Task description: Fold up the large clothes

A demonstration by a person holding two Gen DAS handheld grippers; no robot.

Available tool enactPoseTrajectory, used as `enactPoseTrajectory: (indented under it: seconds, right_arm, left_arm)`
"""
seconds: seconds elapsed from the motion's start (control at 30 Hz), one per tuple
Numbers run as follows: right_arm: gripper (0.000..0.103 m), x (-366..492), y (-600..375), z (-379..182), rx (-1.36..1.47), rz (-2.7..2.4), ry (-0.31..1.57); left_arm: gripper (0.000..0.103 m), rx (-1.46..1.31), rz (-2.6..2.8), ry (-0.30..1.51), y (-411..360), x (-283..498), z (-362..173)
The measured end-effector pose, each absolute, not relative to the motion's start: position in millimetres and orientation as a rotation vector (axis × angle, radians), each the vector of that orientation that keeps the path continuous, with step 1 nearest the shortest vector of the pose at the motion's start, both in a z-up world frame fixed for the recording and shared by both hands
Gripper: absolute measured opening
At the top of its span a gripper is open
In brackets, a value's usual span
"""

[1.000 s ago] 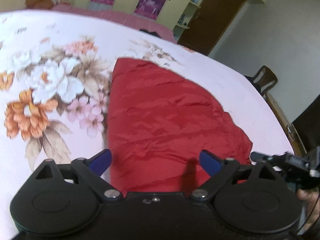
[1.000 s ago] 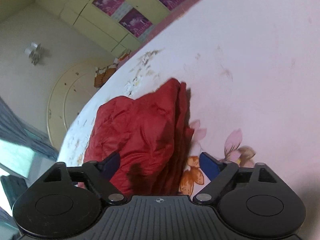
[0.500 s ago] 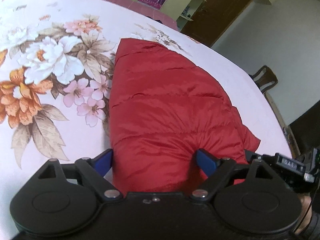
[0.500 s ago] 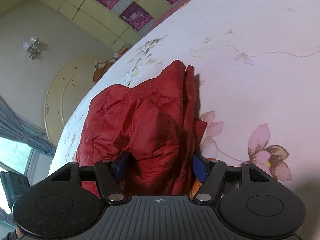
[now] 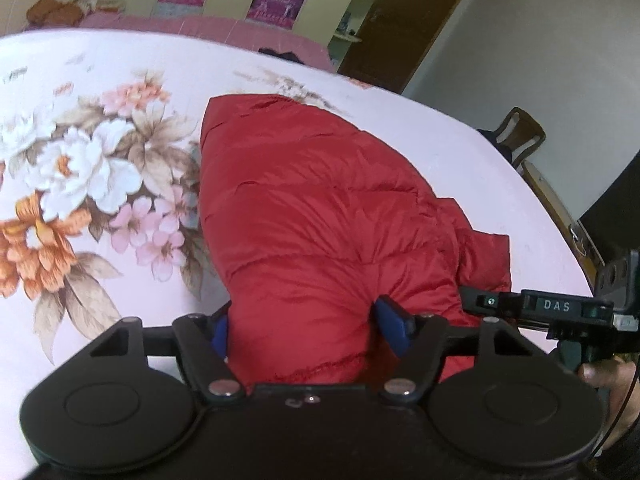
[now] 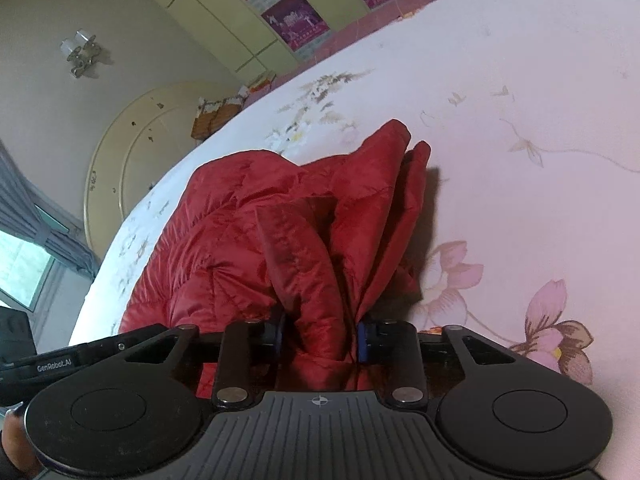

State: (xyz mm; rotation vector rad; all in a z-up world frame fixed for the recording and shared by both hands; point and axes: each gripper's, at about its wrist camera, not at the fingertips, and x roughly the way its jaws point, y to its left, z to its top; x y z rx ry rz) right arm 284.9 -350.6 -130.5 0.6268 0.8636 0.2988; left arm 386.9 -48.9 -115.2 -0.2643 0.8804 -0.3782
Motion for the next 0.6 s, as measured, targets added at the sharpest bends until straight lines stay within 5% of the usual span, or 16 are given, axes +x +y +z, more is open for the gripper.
enactPoseTrajectory:
  seconds: [0.6]
  right_arm:
    - [0.030,296,-278,-79,0.526,0.329,0.795]
  left_arm:
    - [0.067,-0.230,-0.417,0.766,5,383,-81]
